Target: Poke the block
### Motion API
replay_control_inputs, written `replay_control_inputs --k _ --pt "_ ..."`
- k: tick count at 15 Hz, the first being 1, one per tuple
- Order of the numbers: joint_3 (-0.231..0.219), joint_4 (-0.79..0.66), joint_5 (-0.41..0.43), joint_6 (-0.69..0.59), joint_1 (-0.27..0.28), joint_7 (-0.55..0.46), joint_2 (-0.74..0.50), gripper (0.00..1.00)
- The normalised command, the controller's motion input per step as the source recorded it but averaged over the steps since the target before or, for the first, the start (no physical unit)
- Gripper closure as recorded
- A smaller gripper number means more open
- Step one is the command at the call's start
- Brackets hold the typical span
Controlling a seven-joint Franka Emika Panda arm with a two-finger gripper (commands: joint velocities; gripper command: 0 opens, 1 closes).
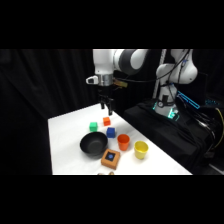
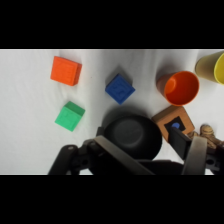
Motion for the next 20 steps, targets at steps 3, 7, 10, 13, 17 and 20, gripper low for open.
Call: replay_control_inputs --k 3,7,10,13,17,20 --pt "0.026 0.01 0.026 0.00 -0.011 0.02 0.00 0.00" --pt "0.070 0.10 -0.008 0.01 0.038 0.18 0.04 0.00" --pt "0.109 0.23 -0.022 -0.04 0.093 0.23 0.12 0.00" --pt "0.097 0.34 -0.045 -0.09 0.103 0.23 0.18 0.00" --pt "0.045 0.42 -0.128 -0.11 0.079 0.26 0.26 0.34" --pt "0.003 0.38 -0.130 -0.12 0.056 0.19 0.26 0.61"
